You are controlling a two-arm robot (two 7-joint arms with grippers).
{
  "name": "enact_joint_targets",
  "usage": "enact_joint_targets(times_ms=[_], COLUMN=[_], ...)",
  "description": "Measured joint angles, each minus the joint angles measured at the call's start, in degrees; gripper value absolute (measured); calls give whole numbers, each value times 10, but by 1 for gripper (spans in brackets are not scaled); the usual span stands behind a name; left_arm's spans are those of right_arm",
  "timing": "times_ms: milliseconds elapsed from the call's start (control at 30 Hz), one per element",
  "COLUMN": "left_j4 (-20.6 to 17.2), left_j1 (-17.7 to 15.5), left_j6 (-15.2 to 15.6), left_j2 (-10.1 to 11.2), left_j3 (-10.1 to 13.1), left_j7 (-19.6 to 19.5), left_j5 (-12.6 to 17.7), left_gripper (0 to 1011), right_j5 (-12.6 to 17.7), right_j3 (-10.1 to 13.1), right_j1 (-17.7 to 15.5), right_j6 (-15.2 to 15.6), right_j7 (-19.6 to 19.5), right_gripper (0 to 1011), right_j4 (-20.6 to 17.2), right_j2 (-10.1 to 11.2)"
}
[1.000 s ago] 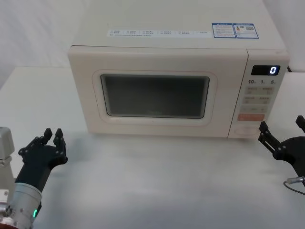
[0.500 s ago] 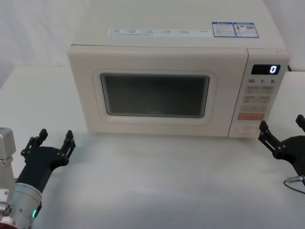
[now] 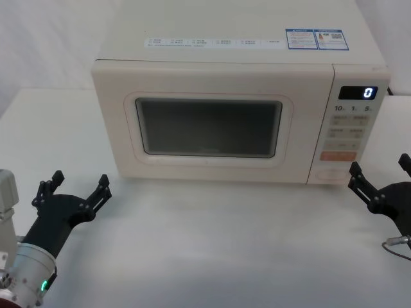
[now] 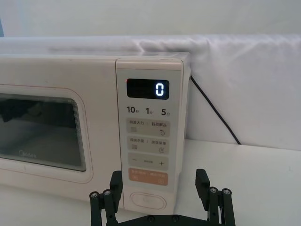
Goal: Press the button to open the microwave door with one hand; close the microwave door with the other hand.
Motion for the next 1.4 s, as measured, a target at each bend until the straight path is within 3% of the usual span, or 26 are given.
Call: enact_joint_targets(times_ms=[300, 600, 1400], left_j4=[0, 0, -5], left_j1=[1, 4, 7], left_j6=[-2, -24, -33], left_j2=[16, 31, 34], left_j3=[9, 19, 19], left_j7=[-12, -12, -10], left_j5=[-8, 17, 29], left_gripper=[1001, 1001, 1001], right_j5=[0, 0, 0], right_j3=[0, 0, 0], right_j1=[0, 0, 0], right_j6=[0, 0, 0], right_j7=[0, 0, 0], right_gripper=[1002, 1002, 1002], right_j4=[0, 0, 0], right_j2=[0, 0, 0])
